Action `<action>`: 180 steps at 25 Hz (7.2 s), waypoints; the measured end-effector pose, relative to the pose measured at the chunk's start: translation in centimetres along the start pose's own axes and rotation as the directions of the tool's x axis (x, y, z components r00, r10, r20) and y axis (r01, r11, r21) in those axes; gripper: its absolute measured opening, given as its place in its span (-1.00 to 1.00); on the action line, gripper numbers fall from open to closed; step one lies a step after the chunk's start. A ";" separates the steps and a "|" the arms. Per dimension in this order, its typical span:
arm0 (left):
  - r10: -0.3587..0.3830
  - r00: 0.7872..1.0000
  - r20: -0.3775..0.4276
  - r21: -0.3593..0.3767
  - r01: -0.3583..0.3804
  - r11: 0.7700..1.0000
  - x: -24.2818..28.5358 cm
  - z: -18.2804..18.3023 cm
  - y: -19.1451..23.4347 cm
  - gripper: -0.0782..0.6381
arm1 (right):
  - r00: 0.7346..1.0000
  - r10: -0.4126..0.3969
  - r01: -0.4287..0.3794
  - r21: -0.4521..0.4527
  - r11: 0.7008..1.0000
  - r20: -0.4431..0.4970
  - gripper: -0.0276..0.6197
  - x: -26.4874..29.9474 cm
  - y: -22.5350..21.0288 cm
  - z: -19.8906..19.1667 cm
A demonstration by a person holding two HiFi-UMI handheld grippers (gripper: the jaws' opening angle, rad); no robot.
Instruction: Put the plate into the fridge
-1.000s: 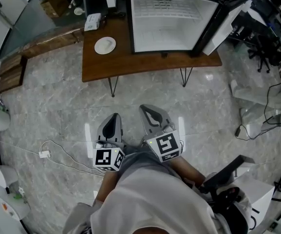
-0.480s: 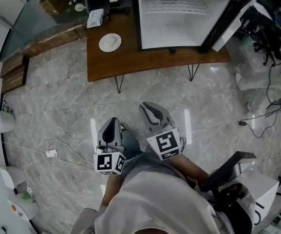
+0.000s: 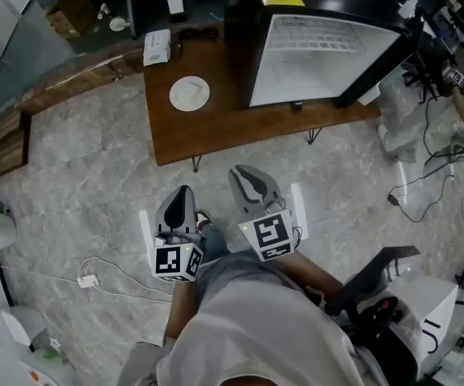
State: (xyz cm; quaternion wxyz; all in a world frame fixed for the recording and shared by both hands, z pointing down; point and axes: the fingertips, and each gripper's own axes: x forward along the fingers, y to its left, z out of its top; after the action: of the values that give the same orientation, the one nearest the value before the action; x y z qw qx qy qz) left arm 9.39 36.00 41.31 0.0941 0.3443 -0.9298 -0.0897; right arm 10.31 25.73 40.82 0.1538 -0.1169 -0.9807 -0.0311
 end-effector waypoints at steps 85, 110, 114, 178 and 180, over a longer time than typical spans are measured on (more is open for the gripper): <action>-0.403 0.138 -0.905 -0.141 0.796 0.589 63.3 -16.3 36.3 -0.69 | 0.874 -0.250 0.462 0.872 0.165 -0.416 -0.57 56.4 -21.5 -16.3; -0.488 0.012 -0.872 -0.343 0.697 0.630 62.6 -18.3 35.8 -0.73 | 0.981 -0.159 0.111 0.994 0.015 -0.108 -0.82 57.6 -21.9 -16.6; -0.491 0.075 -0.868 -0.277 0.747 0.604 62.2 -17.8 35.3 -0.73 | 0.979 -0.164 0.127 0.991 0.027 -0.121 -0.84 57.0 -21.4 -16.5; -0.792 0.096 -0.603 -0.089 0.979 0.186 9.2 -21.1 -26.7 -0.73 | 0.819 -0.574 -0.021 0.999 -0.038 -0.004 -0.83 -18.7 -16.5 -25.9; -0.798 0.105 -0.593 -0.082 0.978 0.190 8.6 -20.9 -29.3 -0.73 | 0.821 -0.572 -0.023 0.999 -0.030 0.002 -0.83 -21.2 -17.5 -26.0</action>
State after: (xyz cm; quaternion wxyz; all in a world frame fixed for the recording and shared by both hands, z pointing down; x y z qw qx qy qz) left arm 26.16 6.34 55.71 0.2027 0.8595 -0.4519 0.1263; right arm 33.43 1.58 58.53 -0.0366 0.2247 -0.7279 0.6468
